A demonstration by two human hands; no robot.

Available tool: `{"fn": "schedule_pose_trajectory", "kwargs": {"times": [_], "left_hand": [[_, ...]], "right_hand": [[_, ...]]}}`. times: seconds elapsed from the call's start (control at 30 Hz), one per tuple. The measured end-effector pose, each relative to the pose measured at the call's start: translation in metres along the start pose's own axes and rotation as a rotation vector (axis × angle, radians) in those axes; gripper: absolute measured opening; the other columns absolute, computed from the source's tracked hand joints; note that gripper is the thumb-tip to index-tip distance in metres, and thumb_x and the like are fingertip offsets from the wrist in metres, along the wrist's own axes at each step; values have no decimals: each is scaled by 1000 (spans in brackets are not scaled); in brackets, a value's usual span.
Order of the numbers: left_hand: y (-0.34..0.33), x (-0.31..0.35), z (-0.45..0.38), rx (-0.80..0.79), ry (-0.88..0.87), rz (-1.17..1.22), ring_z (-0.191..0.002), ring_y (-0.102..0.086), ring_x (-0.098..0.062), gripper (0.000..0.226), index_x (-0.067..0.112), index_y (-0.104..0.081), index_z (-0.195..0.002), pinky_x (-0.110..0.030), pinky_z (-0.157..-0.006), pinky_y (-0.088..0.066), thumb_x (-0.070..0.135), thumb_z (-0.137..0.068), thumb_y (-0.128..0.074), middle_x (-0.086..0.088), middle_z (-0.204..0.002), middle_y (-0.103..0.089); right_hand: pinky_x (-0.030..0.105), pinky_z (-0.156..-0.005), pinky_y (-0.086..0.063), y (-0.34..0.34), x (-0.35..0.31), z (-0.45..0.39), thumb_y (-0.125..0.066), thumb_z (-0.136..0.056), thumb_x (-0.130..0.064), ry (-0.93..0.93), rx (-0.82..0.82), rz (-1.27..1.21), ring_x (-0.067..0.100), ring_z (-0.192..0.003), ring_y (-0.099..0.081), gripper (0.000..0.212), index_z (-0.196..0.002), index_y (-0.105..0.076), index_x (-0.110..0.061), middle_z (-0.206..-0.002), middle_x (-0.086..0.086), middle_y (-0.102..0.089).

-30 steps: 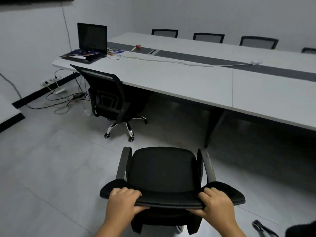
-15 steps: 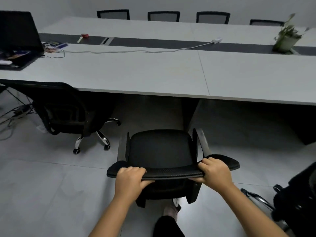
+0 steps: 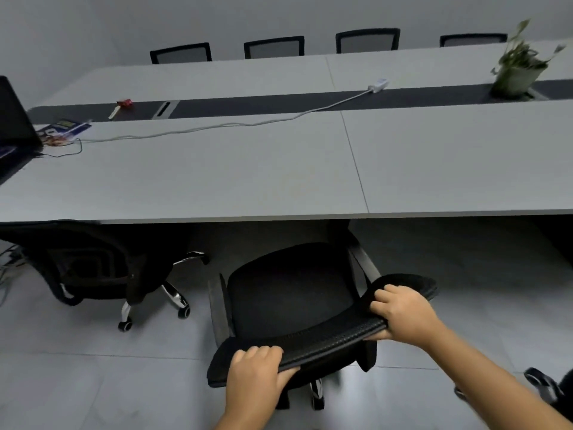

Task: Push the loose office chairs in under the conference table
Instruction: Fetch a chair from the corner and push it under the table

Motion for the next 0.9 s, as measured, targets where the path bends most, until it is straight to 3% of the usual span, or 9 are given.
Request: {"fn": "schedule_pose_trajectory", "kwargs": {"times": [0.23, 0.33, 0.5, 0.9], "left_hand": [[-6, 27, -24, 12, -28, -53, -41, -53, -10, 42, 21, -63, -56, -27, -60, -29, 53, -69, -41, 9, -44, -54], [-5, 25, -39, 33, -43, -85, -40, -53, -12, 45, 19, -62, -54, -28, -59, -29, 54, -72, -40, 7, -43, -53], [-2, 3, -52, 94, -89, -70, -40, -52, -9, 72, 21, -62, -54, -27, -61, -30, 59, -90, -12, 8, -43, -53], [-1, -73, -111, 116, -118, -113, -43, -52, -3, 71, 27, -60, -53, -22, -63, -32, 68, -84, -11, 13, -46, -54]], "right_hand": [[18, -40, -31, -8, 44, -17, -11, -79, -74, 45, 0, -12, 14, -41, -45, 79, -47, -57, -19, -46, -5, -47], [21, -47, -22, -3, 50, -22, -12, -80, -74, 10, 65, -13, 16, -40, -42, 79, -46, -53, -16, -45, -2, -45], [28, -51, -14, -9, 45, -35, -17, -80, -74, -45, 112, 3, 18, -39, -40, 75, -45, -46, -14, -44, 0, -42], [26, -54, -17, -34, 23, -86, -35, -71, -72, -142, 103, 65, 16, -42, -41, 62, -49, -46, -15, -46, -2, -42]]}}
Point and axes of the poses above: each hand's wrist, its own z-axis away from the middle knuckle, its own y-axis out of the back of the hand, x = y × z, the point moved 7 cm from there along -z, towards the middle knuckle
